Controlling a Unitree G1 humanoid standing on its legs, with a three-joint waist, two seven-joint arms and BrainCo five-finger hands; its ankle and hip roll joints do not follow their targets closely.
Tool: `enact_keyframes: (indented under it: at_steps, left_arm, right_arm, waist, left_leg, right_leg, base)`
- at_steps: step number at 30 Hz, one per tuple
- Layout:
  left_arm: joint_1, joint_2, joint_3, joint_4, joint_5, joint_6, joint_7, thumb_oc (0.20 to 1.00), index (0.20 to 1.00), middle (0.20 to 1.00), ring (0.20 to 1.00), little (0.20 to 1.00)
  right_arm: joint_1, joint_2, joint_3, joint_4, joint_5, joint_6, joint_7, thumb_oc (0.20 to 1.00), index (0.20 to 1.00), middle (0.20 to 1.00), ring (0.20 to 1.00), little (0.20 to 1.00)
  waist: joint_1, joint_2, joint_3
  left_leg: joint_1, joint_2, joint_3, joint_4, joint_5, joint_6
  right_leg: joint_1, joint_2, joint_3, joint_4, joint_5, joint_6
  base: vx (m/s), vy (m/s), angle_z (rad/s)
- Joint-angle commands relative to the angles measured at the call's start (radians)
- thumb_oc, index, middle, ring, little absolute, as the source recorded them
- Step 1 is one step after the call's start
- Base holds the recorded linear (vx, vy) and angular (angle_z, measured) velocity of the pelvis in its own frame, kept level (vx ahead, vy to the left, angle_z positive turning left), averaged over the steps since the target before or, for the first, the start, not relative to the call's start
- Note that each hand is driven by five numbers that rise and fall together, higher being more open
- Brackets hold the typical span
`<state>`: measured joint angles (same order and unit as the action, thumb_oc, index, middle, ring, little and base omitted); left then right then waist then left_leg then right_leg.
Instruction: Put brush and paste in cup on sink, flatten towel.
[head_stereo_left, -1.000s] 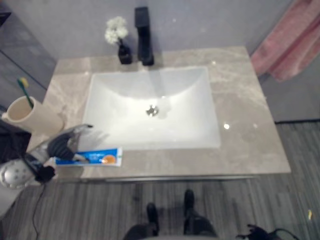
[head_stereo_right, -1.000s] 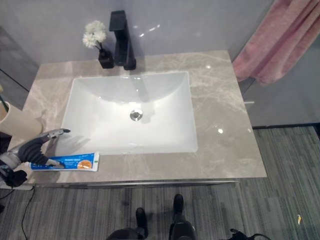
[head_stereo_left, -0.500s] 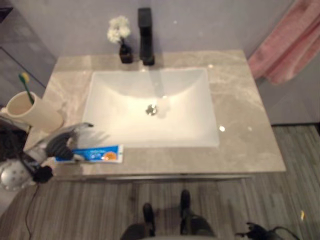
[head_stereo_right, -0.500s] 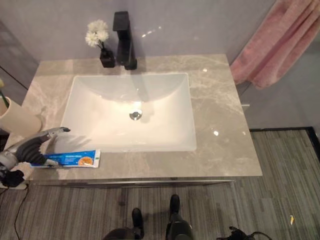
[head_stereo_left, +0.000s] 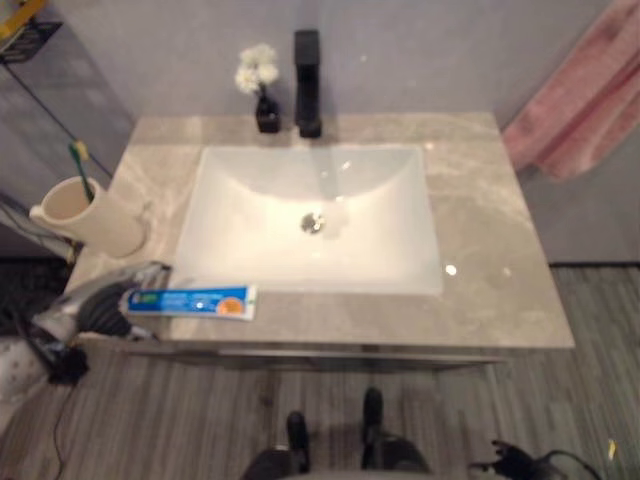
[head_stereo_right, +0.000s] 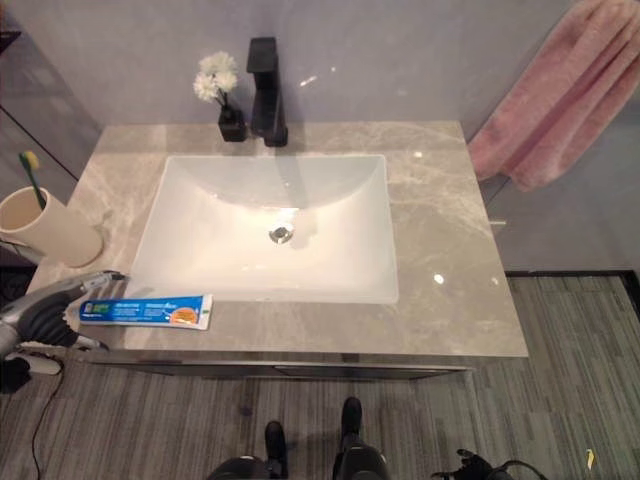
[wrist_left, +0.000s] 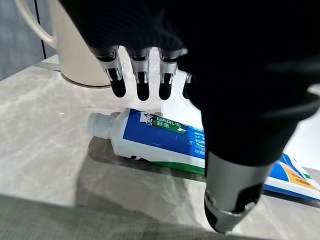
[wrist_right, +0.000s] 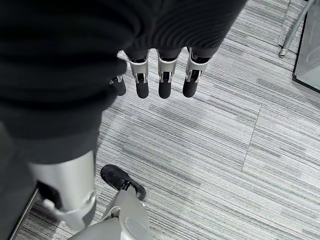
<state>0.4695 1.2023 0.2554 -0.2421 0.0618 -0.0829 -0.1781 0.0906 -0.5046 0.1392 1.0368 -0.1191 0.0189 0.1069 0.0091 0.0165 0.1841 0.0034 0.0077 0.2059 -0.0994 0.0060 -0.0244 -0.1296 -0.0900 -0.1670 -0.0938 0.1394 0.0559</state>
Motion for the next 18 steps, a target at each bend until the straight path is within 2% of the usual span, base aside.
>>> enact_keyframes:
  at_steps: [1,8,17,18]
  left_arm:
    - [-0.018,0.022,0.061,0.029,0.050,-0.035,0.054,1.000,1.000,1.000,1.000,1.000]
    - [-0.033,0.024,0.028,0.056,0.111,-0.040,0.065,1.000,1.000,1.000,1.000,1.000]
    - [-0.002,0.012,0.037,0.061,0.208,-0.048,0.096,1.000,1.000,1.000,1.000,1.000]
    - [0.003,-0.001,0.035,0.064,0.233,-0.050,0.109,0.200,0.200,0.200,0.200,0.200]
  right_arm:
    - [-0.005,-0.038,0.032,-0.003,-0.033,-0.005,-0.005,1.000,1.000,1.000,1.000,1.000]
    - [0.015,-0.047,0.018,-0.017,-0.038,-0.010,-0.012,1.000,1.000,1.000,1.000,1.000]
    - [0.030,-0.033,0.001,0.004,-0.037,-0.013,-0.023,1.000,1.000,1.000,1.000,1.000]
    - [0.033,-0.026,0.000,0.004,-0.038,-0.014,-0.026,1.000,1.000,1.000,1.000,1.000]
  waist:
    - [-0.012,-0.023,-0.002]
    - [-0.018,-0.032,-0.008]
    - [-0.019,-0.038,-0.011]
    - [-0.018,-0.041,-0.012]
  left_leg:
    - [-0.070,0.015,-0.062,0.012,-0.035,0.032]
    - [-0.088,0.014,-0.056,0.012,-0.033,0.033]
    - [-0.097,0.013,-0.048,0.012,-0.035,0.036]
    - [-0.097,0.012,-0.046,0.012,-0.035,0.036]
  right_leg:
    - [0.059,-0.070,-0.019,0.007,-0.060,0.092]
    - [0.037,-0.069,-0.017,0.007,-0.051,0.096]
    - [0.021,-0.070,-0.008,0.007,-0.045,0.100]
    - [0.020,-0.070,-0.008,0.007,-0.045,0.101]
  base:
    - [0.00,0.000,0.00]
    - [0.00,0.005,-0.01]
    - [0.00,0.010,-0.02]
    - [0.01,0.012,-0.05]
